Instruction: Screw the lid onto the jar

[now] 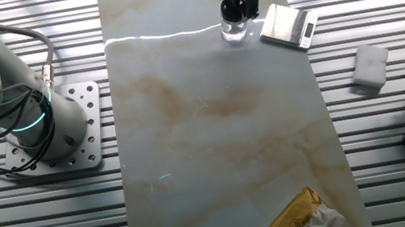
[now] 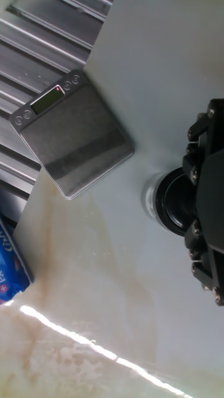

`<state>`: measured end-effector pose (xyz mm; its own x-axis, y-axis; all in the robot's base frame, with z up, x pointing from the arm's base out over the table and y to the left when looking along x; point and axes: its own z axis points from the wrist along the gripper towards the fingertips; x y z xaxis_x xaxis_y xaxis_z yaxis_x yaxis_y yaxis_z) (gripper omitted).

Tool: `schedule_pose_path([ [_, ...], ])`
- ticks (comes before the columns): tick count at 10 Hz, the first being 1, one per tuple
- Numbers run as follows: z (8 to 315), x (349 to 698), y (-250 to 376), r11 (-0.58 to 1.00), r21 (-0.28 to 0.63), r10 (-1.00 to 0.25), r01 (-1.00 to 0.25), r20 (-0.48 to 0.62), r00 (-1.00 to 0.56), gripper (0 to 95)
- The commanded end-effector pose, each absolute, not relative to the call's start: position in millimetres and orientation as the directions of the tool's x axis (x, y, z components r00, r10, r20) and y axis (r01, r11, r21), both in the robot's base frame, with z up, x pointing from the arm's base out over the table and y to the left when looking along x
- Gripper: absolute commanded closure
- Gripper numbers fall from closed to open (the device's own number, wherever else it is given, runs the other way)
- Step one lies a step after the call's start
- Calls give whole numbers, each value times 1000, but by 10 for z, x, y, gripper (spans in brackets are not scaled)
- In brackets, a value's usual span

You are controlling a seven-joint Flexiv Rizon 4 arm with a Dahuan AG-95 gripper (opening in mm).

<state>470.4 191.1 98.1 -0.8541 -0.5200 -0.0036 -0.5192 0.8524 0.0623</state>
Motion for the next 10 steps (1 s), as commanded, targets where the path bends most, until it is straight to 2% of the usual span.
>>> schedule_pose_path([
  [1, 1012, 4708, 1910, 842, 61, -537, -536, -1, -843, 190],
  [10, 1020, 4699, 1923, 808, 45, -588, -588, -10, -809, 190],
])
